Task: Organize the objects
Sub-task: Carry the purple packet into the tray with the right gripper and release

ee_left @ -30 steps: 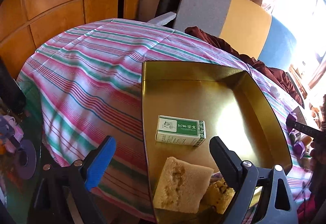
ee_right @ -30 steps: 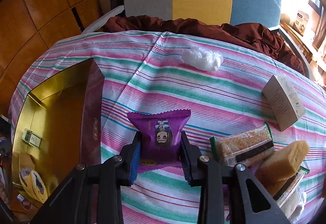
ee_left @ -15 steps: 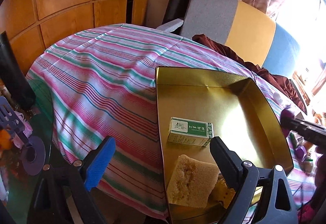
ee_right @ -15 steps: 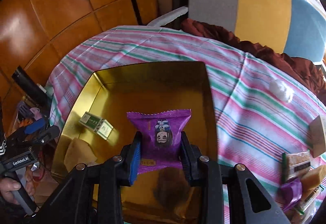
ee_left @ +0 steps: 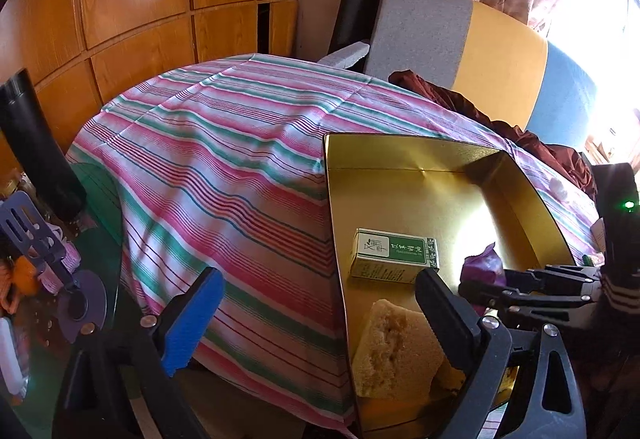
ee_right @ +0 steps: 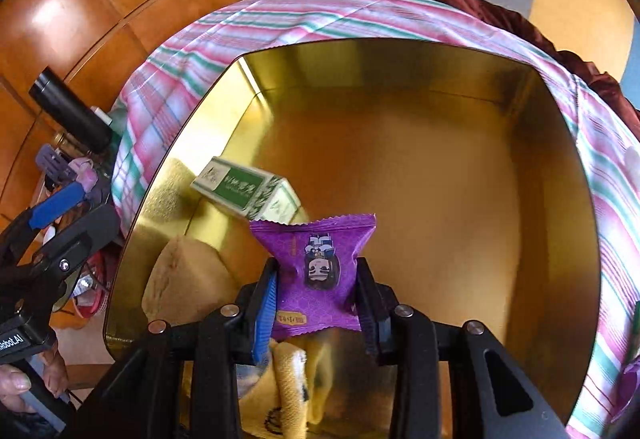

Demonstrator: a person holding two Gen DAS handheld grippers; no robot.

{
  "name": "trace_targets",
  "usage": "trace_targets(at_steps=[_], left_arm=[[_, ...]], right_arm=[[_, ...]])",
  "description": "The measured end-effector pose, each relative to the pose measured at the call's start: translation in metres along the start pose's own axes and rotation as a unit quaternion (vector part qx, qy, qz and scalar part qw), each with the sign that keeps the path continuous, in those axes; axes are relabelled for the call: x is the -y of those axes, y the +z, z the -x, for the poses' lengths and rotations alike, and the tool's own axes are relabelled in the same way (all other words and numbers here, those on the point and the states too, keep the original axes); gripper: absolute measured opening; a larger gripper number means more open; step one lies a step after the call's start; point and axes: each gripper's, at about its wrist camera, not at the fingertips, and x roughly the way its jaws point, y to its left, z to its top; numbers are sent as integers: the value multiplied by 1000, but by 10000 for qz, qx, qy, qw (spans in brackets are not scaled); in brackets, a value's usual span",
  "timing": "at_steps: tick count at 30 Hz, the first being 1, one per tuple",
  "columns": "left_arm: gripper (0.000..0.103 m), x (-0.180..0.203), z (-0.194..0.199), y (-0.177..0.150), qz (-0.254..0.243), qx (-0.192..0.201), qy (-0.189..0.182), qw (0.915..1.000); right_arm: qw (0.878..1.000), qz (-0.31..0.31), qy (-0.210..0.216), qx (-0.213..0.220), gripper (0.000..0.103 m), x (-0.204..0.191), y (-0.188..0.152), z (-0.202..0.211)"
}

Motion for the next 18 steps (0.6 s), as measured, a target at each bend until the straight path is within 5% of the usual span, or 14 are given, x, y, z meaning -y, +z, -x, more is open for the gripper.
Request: trace_targets(at_steps=[3, 7, 18], left_arm=[[98, 0, 0, 0, -2, -9, 12, 10000], [98, 3, 1, 0, -56, -6, 29, 10000], [98, 18, 7, 2, -301, 63, 15, 9995]], right_arm=[[10000, -5, 61, 20, 53, 0, -2, 2], [9997, -17, -27, 223, 85, 5, -8, 15], [9914, -539, -684, 979, 89, 65, -30, 85]])
